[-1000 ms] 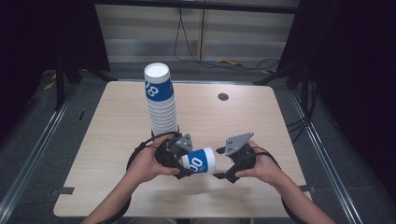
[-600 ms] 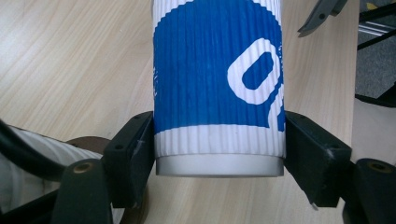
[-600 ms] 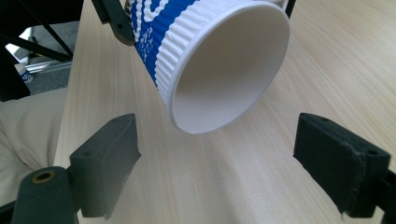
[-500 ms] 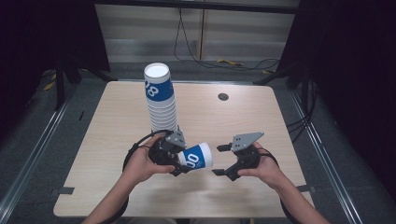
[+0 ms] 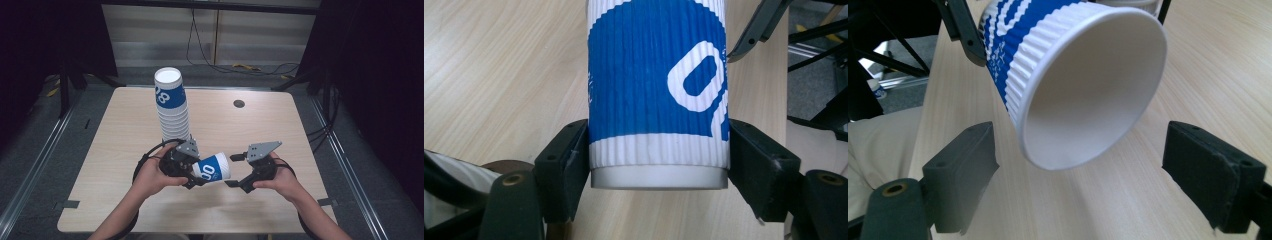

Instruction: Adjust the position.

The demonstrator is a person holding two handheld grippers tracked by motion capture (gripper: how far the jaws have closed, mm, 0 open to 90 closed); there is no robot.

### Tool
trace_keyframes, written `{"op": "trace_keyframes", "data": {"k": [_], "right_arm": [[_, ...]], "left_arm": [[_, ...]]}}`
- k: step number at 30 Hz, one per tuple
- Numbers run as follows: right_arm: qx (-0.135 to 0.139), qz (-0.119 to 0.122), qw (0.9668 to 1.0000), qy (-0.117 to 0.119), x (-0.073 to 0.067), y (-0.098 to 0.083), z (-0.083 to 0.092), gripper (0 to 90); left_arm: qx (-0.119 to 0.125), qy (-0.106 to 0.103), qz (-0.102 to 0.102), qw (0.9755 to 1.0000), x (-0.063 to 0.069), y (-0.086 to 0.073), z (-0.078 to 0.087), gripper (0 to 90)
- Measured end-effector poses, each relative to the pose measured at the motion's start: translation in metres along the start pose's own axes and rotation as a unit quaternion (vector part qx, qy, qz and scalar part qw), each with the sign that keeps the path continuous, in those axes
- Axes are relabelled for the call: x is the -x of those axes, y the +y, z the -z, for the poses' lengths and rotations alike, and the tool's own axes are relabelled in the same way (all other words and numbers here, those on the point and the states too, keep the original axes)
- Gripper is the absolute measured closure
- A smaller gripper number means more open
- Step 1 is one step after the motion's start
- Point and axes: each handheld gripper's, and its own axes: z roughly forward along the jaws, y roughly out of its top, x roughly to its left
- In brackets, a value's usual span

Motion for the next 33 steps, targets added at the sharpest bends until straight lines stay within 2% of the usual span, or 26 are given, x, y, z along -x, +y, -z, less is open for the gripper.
{"op": "trace_keyframes", "data": {"k": [6,10,23,25,27,28,33], "right_arm": [[0.002,0.011,0.9999,-0.001,0.000,0.003,-0.002,13.2],[-0.001,0.018,0.9998,0.000,0.000,0.004,-0.003,12.0],[-0.011,0.047,0.9988,0.006,-0.002,0.005,-0.007,10.9],[-0.008,0.056,0.9984,0.009,-0.002,0.005,-0.008,10.9],[0.000,0.053,0.9985,0.012,-0.002,0.007,-0.008,10.9],[0.006,0.053,0.9984,0.016,-0.002,0.008,-0.007,10.9],[0.004,0.062,0.9980,0.014,-0.002,0.011,-0.006,11.0]], "left_arm": [[0.004,-0.015,-0.005,0.9999,0.002,0.002,-0.001,29.6],[0.003,-0.011,-0.011,0.9999,0.004,0.004,-0.002,29.5],[-0.017,-0.026,-0.017,0.9994,0.003,0.004,-0.007,29.6],[-0.017,-0.026,-0.016,0.9994,0.004,0.004,-0.008,29.6],[-0.026,-0.027,-0.022,0.9991,0.004,0.005,-0.009,29.6],[-0.024,-0.026,-0.022,0.9991,0.005,0.005,-0.010,29.6],[-0.018,-0.026,-0.015,0.9994,0.004,0.004,-0.010,29.6]]}}
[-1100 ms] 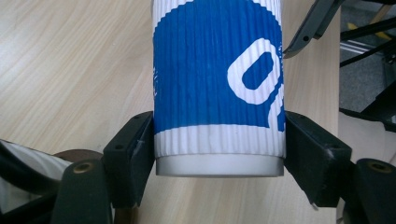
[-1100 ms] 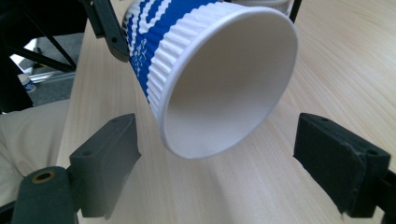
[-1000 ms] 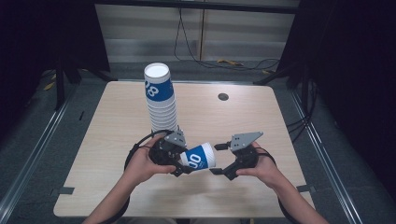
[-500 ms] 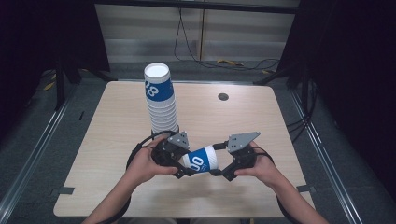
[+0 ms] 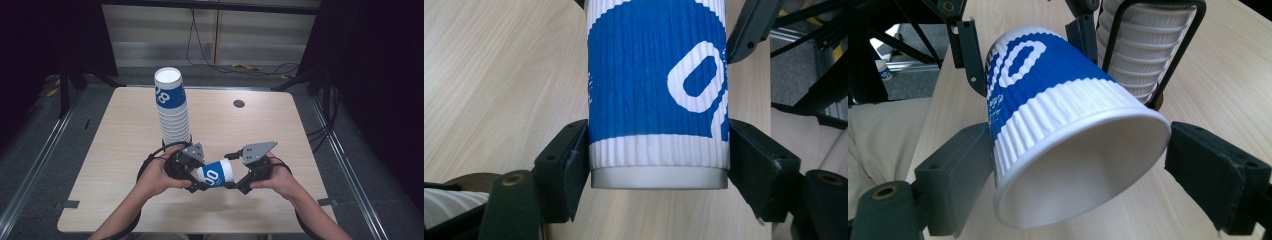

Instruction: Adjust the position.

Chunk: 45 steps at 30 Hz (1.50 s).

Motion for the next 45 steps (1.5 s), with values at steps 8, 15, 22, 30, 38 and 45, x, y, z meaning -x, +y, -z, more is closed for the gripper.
{"op": "trace_keyframes", "data": {"k": [8,15,22,30,38,45], "right_arm": [[-0.005,-0.023,0.9996,-0.013,0.001,-0.009,-0.001,11.5],[-0.010,-0.017,0.9998,-0.008,0.001,-0.011,-0.004,11.0],[-0.016,-0.002,0.9999,0.001,-0.001,-0.008,-0.006,11.1],[-0.013,0.008,0.9999,0.001,-0.001,-0.006,-0.005,11.6],[-0.016,0.020,0.9997,-0.001,-0.002,-0.006,-0.004,13.6],[-0.027,0.030,0.9992,0.000,-0.003,-0.005,-0.001,15.6]], "left_arm": [[0.014,0.005,0.002,0.9999,-0.003,0.002,0.007,29.6],[0.020,-0.007,0.003,0.9998,-0.001,0.003,0.007,29.5],[0.020,-0.014,0.001,0.9997,-0.001,0.002,0.007,29.6],[0.020,-0.016,0.000,0.9997,-0.002,0.001,0.006,29.6],[0.018,-0.014,-0.003,0.9997,-0.001,0.002,0.005,29.7],[0.010,-0.017,-0.008,0.9998,-0.001,0.001,0.002,29.7]]}}
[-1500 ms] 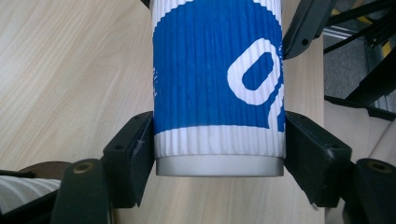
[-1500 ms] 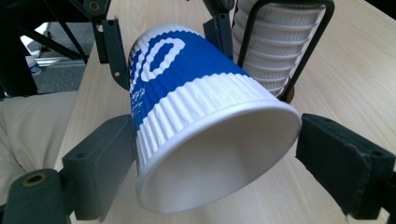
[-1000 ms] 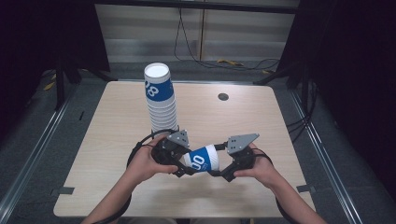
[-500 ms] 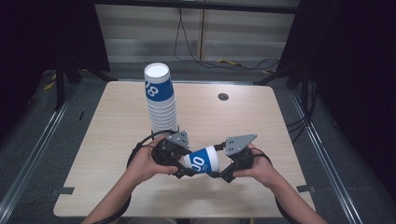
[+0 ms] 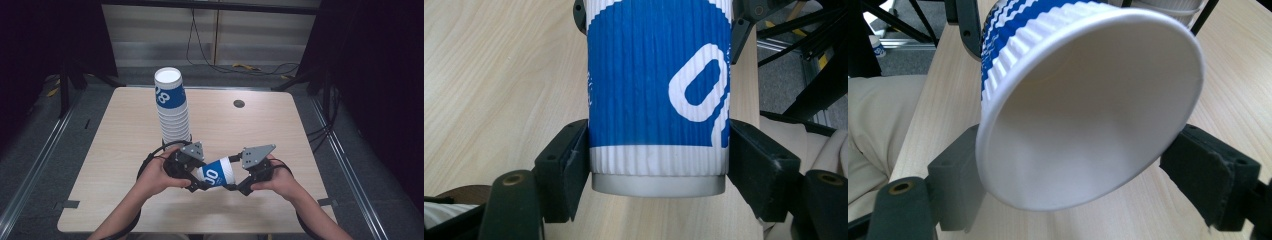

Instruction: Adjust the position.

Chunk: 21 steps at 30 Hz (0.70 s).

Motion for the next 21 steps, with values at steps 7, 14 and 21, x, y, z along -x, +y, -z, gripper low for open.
{"op": "trace_keyframes", "data": {"k": [7,14,21], "right_arm": [[-0.010,0.000,0.9999,0.002,-0.0003,0.0007,-0.0003,16.0],[0.000,-0.015,0.9998,0.014,0.0014,0.0007,0.0003,14.5],[0.005,-0.029,0.9993,0.025,0.0023,0.0010,0.0006,13.6]], "left_arm": [[0.001,-0.003,0.002,1.0000,-0.0007,-0.0008,-0.0022,29.7],[0.010,-0.007,0.002,0.9999,-0.0010,-0.0009,0.0017,29.5],[0.005,-0.010,-0.010,0.9999,-0.0020,-0.0022,0.0028,29.4]]}}
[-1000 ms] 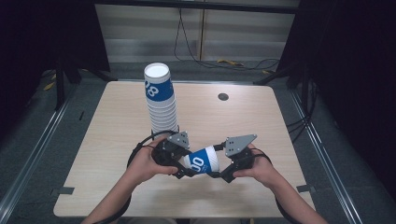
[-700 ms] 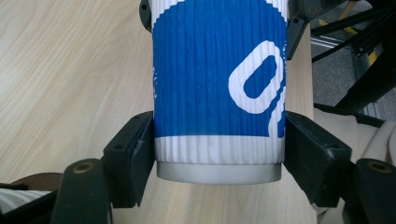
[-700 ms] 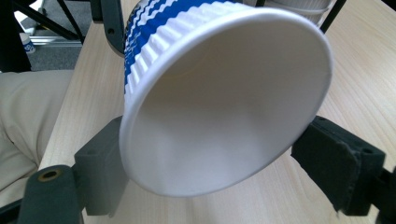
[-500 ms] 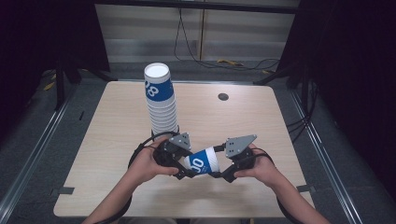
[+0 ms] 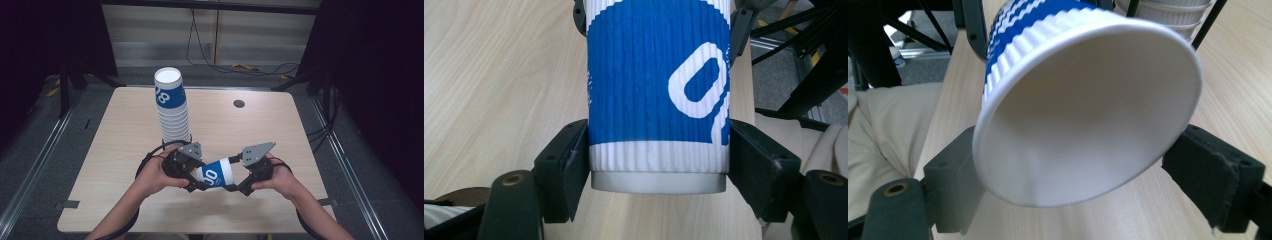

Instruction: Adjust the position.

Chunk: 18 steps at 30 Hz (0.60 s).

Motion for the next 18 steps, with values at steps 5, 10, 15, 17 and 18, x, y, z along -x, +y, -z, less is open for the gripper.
{"op": "trace_keyframes", "data": {"k": [5,10,15,17,18], "right_arm": [[0.001,-0.003,1.0000,0.000,0.0008,0.0013,0.0003,13.4],[-0.006,-0.002,1.0000,0.000,0.0016,0.0007,-0.0004,15.3],[-0.032,0.012,0.9994,-0.010,0.0012,0.0025,-0.0017,19.3],[-0.041,0.012,0.9990,-0.014,0.0012,0.0031,-0.0017,20.2],[-0.044,0.011,0.9989,-0.015,0.0016,0.0036,-0.0012,20.4]], "left_arm": [[0.005,0.000,0.003,1.0000,-0.0007,0.0000,0.0000,29.4],[-0.001,0.006,-0.002,1.0000,-0.0009,-0.0009,-0.0031,29.5],[-0.008,0.022,-0.010,0.9997,-0.0002,-0.0018,-0.0060,29.5],[-0.005,0.026,-0.004,0.9997,-0.0004,-0.0030,-0.0061,28.9],[-0.009,0.035,-0.007,0.9993,-0.0002,-0.0032,-0.0061,27.9]]}}
